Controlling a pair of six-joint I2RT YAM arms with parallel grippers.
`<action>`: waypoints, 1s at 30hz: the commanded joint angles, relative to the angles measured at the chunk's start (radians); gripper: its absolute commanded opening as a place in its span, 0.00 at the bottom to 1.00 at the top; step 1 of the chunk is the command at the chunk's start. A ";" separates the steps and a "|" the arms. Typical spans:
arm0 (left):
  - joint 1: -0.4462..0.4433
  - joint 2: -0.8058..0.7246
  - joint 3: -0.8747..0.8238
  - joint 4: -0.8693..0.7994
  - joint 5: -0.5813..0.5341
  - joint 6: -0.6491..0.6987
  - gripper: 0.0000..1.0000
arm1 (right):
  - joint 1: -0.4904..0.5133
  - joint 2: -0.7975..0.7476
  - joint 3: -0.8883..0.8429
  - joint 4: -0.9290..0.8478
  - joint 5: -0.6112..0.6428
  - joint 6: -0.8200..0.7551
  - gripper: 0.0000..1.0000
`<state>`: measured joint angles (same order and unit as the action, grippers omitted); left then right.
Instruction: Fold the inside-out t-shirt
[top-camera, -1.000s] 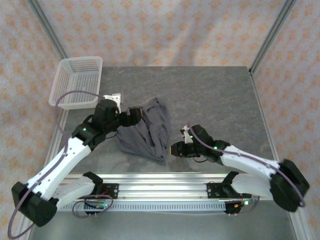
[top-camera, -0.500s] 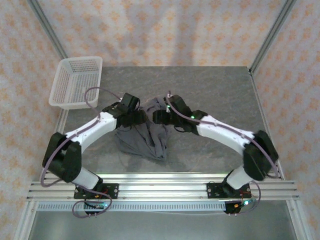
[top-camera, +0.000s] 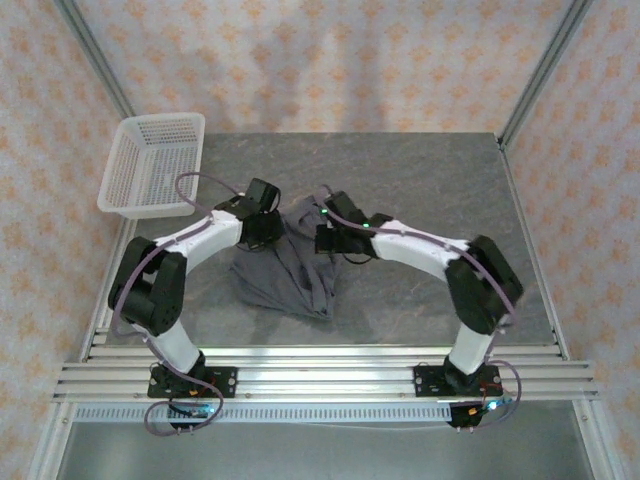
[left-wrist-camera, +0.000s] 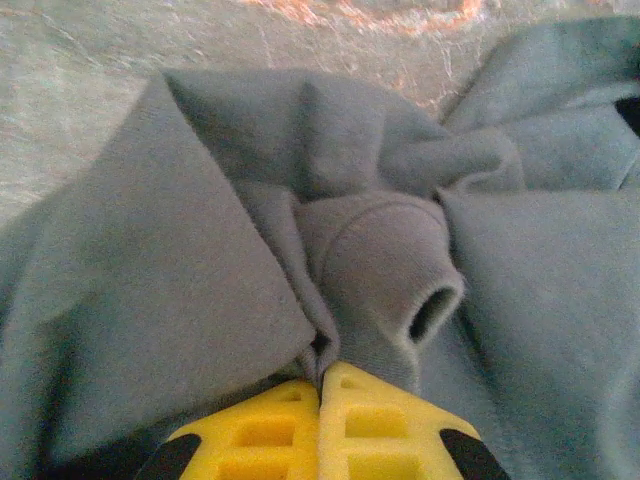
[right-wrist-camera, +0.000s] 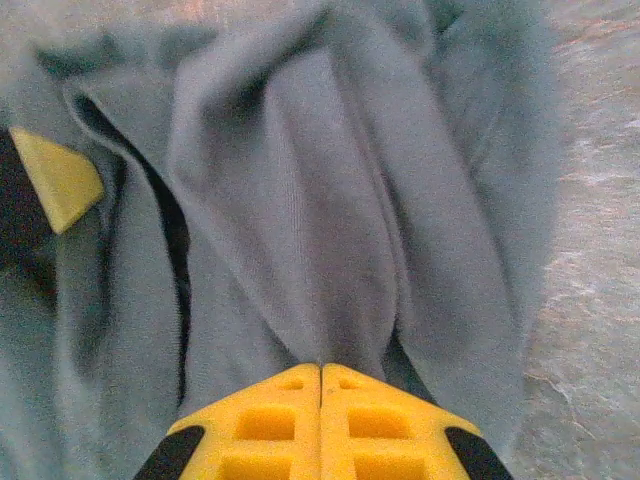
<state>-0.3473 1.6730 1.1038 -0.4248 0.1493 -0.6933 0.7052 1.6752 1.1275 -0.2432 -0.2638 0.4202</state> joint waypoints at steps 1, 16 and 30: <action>0.033 -0.152 -0.029 -0.053 -0.003 0.054 0.00 | -0.101 -0.190 -0.194 0.179 -0.077 0.142 0.00; 0.042 -0.358 -0.248 0.054 0.165 0.092 0.00 | 0.068 -0.416 -0.301 0.096 0.226 -0.132 0.42; 0.042 -0.380 -0.229 0.015 0.124 0.097 0.00 | 0.159 0.046 -0.047 -0.159 0.349 -0.174 0.53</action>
<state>-0.3058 1.3182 0.8558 -0.4042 0.2878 -0.6037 0.8616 1.7157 1.0828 -0.3210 0.0143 0.2119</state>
